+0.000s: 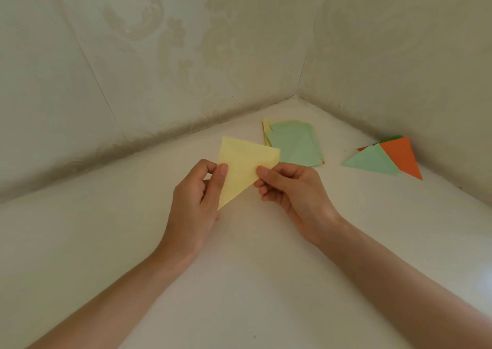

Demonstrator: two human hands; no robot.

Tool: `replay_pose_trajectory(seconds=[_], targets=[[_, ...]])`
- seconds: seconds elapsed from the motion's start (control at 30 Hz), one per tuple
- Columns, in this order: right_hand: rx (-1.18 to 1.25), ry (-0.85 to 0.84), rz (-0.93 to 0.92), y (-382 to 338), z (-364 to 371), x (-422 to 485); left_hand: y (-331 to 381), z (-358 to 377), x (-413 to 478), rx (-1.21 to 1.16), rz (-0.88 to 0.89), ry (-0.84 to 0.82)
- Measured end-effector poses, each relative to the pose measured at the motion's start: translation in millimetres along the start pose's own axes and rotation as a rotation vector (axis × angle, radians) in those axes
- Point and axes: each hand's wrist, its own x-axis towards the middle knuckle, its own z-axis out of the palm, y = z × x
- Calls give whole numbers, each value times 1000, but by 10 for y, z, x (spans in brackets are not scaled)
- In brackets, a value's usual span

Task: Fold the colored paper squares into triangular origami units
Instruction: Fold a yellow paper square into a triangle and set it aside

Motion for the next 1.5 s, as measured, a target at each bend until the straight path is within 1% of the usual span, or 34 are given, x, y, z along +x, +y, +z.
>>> replay_pose_trajectory(seconds=[0.1,0.23,0.37,0.47,0.53,0.6,0.63,0.67,0.73,0.8,0.83,0.87,0.9,0.97,1.07,1.13,1.2,1.27,1.33,1.4,1.5], targets=[[20,5,-37,7,-15,13,4,2,-18,-16,-16,-5],[103,-32,-18,-1,-11,2,7,-12,-29,-16,-40,-11],[55,-58,-33,-14,-13,-30,-21,-62,3,-57,-105,-24],[-17,-10,-63,-15,-15,-63,-33,-99,47,-79,-117,-32],[-43,30,-69,-14,3,-77,-58,-105,80,-91,-146,-7],[-6,99,-56,-14,14,-72,-65,-106,105,-172,-205,61],[51,129,-43,-9,14,-64,-50,-103,113,-242,-240,73],[124,141,-25,-7,15,-60,-36,-102,118,-315,-269,49],[275,112,13,3,35,-66,7,-74,97,-423,-298,-64],[375,44,58,40,72,-88,36,-12,40,-392,-252,-199],[370,6,77,71,90,-93,50,26,6,-349,-212,-237],[310,-28,91,100,107,-102,50,51,-25,-310,-177,-229],[199,-52,87,134,113,-106,52,64,-42,-285,-160,-184],[-84,-75,39,177,115,-113,32,50,-28,-267,-164,-84],[-459,-104,-155,159,92,-112,-13,-9,55,-381,-244,-58],[-607,-143,-302,147,34,-93,-40,-43,96,-373,-269,-40],[-689,-244,-406,128,-28,-70,-68,-69,110,-304,-248,-37],[-724,-323,-468,136,-67,-43,-82,-90,116,-247,-213,-57],[-750,-346,-524,169,-63,-24,-79,-102,116,-208,-177,-90],[-735,-334,-584,197,-45,-14,-66,-103,114,-202,-152,-116],[-666,-340,-570,183,-50,-13,-54,-103,115,-226,-143,-135]])
